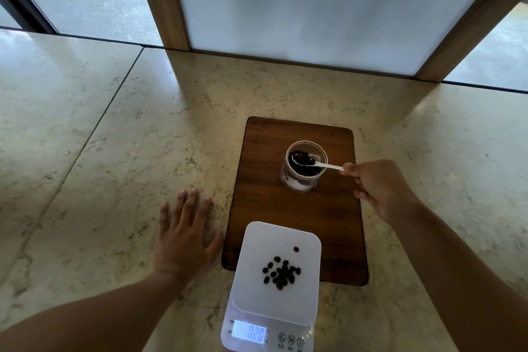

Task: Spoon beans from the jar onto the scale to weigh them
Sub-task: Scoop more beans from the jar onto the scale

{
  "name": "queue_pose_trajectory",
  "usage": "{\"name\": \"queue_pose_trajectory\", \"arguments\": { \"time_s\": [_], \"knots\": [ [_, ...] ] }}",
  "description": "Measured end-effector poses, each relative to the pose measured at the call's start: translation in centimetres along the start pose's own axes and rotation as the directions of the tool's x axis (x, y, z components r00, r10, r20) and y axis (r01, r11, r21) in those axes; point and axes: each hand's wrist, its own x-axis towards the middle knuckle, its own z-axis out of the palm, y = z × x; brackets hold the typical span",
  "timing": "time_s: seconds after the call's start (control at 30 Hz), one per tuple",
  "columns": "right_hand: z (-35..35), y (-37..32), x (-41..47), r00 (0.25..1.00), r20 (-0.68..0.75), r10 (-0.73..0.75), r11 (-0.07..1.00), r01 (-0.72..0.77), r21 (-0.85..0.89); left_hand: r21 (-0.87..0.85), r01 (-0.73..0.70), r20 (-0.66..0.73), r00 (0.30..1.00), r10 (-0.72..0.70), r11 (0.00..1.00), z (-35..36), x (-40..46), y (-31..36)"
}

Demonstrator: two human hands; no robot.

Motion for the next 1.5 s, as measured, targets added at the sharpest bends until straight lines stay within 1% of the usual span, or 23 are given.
{"name": "queue_pose_trajectory", "arguments": {
  "time_s": [0.37,0.67,0.7,0.73,0.97,1.33,1.5],
  "knots": [
    [-1.0,-0.5,-1.1,0.999,0.026,-0.046,0.998,0.045,0.037,0.005,0.004,0.013,1.0,-0.004,1.0,-0.3,0.2,0.1],
    [-2.1,-1.3,-3.3,0.981,0.12,-0.151,0.988,0.146,0.047,-0.028,0.024,0.004,1.0,-0.024,0.999,-0.7,0.7,0.0],
    [-2.1,0.6,-4.2,0.982,0.144,-0.125,0.992,0.12,0.04,-0.004,0.01,0.03,0.999,-0.01,1.0,0.0,-0.9,-0.2],
    [-2.2,1.1,-4.6,0.981,0.155,-0.12,0.993,0.115,0.042,-0.005,0.009,0.037,0.999,-0.008,1.0,0.3,-1.2,-0.2],
    [-2.8,2.7,-6.6,0.967,0.211,-0.14,0.99,0.136,0.033,-0.028,0.016,-0.001,1.0,-0.016,0.999,-0.1,0.0,0.0],
    [-3.1,8.8,-10.3,0.964,0.26,-0.06,0.998,0.066,-0.014,-0.056,0.024,-0.02,0.999,-0.025,0.998,-0.3,0.1,0.4],
    [-2.6,10.5,-11.4,0.968,0.247,-0.048,0.997,0.06,-0.042,-0.056,0.032,-0.014,0.999,-0.033,0.998,-0.3,0.0,0.3]
  ]
}}
